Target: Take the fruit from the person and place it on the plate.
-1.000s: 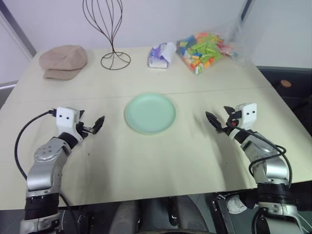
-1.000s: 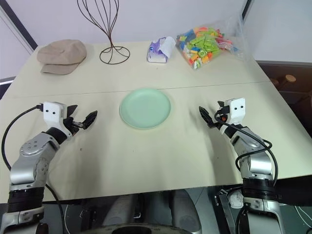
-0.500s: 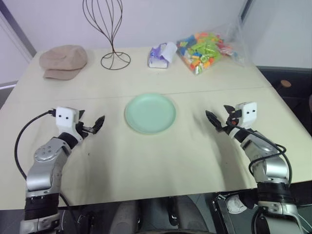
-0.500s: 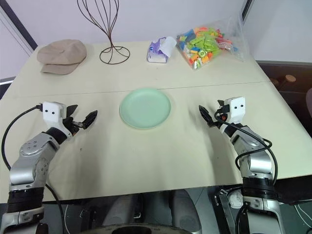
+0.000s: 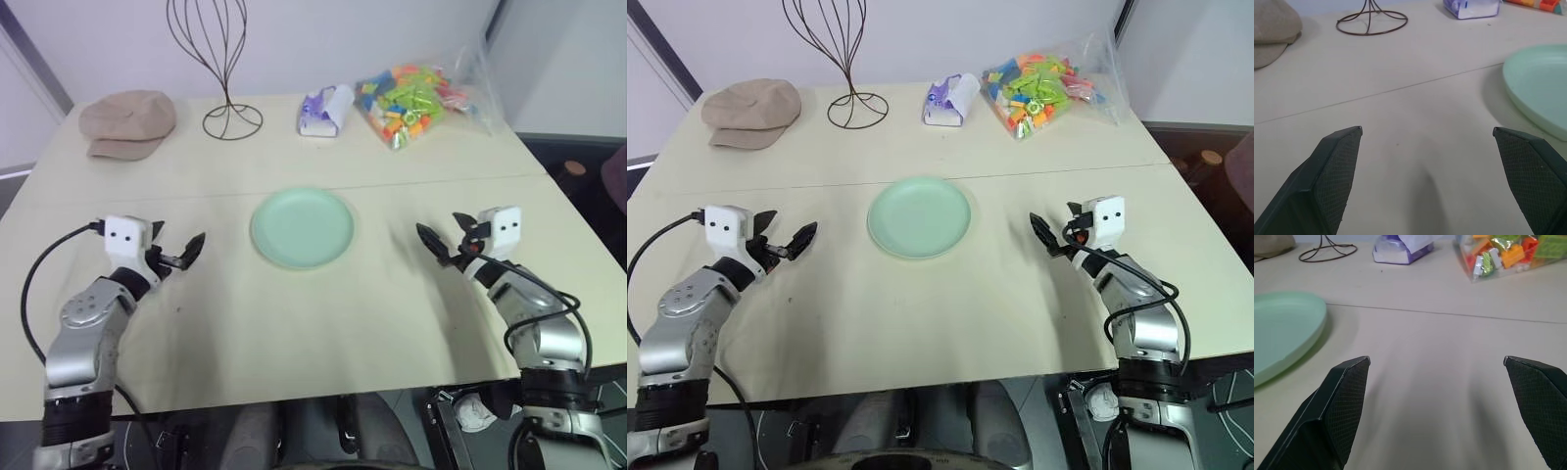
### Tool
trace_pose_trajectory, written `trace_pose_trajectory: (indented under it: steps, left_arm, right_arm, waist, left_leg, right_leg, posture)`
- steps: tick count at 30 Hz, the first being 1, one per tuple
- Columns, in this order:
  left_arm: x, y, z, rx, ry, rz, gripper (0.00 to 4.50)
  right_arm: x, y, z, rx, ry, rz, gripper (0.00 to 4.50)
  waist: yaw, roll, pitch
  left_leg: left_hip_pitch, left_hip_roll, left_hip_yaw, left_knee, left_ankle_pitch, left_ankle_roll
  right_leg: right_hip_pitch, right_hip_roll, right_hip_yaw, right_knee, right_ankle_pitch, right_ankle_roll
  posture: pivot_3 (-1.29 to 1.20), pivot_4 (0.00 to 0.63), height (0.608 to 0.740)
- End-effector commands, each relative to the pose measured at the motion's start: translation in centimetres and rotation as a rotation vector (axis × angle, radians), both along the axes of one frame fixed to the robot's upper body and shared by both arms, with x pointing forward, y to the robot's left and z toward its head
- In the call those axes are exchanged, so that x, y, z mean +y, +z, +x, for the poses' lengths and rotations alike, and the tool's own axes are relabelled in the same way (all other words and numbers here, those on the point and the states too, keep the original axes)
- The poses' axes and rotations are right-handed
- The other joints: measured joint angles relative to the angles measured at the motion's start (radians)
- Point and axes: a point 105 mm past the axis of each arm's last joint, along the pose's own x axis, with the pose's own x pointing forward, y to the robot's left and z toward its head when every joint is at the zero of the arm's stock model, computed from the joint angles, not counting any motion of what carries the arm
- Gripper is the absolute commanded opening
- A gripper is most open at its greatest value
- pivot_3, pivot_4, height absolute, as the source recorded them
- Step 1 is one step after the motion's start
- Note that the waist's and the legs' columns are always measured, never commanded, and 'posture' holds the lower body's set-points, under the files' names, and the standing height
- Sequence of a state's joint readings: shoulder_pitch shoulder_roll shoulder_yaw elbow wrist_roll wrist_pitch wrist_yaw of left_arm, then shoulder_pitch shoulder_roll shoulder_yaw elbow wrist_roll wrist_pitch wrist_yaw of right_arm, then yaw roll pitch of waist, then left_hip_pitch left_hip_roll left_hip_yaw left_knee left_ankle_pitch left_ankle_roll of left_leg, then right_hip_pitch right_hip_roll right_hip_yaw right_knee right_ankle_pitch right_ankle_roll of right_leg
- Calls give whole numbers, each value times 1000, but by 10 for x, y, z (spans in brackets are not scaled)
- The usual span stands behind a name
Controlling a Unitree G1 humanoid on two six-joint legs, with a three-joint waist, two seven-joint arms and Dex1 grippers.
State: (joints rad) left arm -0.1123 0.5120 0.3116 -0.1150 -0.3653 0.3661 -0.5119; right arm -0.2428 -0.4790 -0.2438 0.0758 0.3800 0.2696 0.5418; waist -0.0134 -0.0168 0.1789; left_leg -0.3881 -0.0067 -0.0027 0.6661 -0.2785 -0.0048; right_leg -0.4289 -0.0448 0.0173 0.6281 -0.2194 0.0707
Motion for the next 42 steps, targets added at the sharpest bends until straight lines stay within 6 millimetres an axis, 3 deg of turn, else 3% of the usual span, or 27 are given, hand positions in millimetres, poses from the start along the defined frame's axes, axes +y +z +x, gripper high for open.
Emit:
trace_pose_trajectory:
  steps: [1,42]
  left_arm:
    - [2,17,-5,-46,-38,9,4481]
    - [9,20,-5,-40,-17,29,4481]
  right_arm:
    - [-2,21,-4,-66,17,0,4500]
    - [-2,19,-9,-60,1,7,4500]
  waist:
    - [0,0,0]
    - [0,0,0]
  left_leg:
    - [0,0,0,0,0,0]
    - [-1,0,0,0,0,0]
  right_leg:
    - [0,0,0,0,0,0]
    - [0,0,0,-1,0,0]
  posture:
    - [0,150,740]
    - [0,150,740]
